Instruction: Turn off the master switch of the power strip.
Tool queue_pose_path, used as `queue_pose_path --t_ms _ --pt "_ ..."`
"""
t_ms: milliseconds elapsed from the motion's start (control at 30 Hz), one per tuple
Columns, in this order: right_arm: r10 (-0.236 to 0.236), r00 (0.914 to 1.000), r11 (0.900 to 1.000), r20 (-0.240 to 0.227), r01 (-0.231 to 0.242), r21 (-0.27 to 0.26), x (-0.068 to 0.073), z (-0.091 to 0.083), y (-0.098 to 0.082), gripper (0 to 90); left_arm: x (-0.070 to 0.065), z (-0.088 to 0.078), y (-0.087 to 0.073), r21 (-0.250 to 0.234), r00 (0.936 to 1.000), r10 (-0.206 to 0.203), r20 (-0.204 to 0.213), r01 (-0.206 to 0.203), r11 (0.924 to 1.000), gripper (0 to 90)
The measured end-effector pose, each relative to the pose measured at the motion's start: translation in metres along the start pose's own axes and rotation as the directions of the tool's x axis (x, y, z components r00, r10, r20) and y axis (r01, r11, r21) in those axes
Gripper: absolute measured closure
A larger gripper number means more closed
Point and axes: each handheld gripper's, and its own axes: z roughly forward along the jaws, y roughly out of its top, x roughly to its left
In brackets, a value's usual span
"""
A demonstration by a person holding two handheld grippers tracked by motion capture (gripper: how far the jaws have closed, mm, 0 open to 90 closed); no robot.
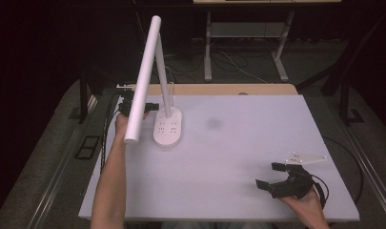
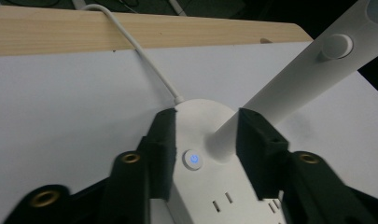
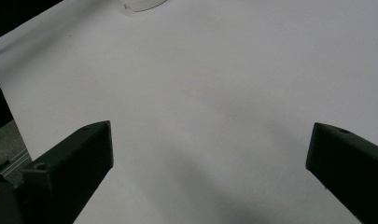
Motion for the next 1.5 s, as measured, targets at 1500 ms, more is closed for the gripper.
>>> queue_pose_path --t_ms 1500 --pt "0.000 1.0000 1.000 0.009 0.000 -0.008 0.000 -0.003 -0.001 0.0 0.002 0.034 -0.023 0.035 0.9990 -0.042 -0.012 0.042 0.9985 90.0"
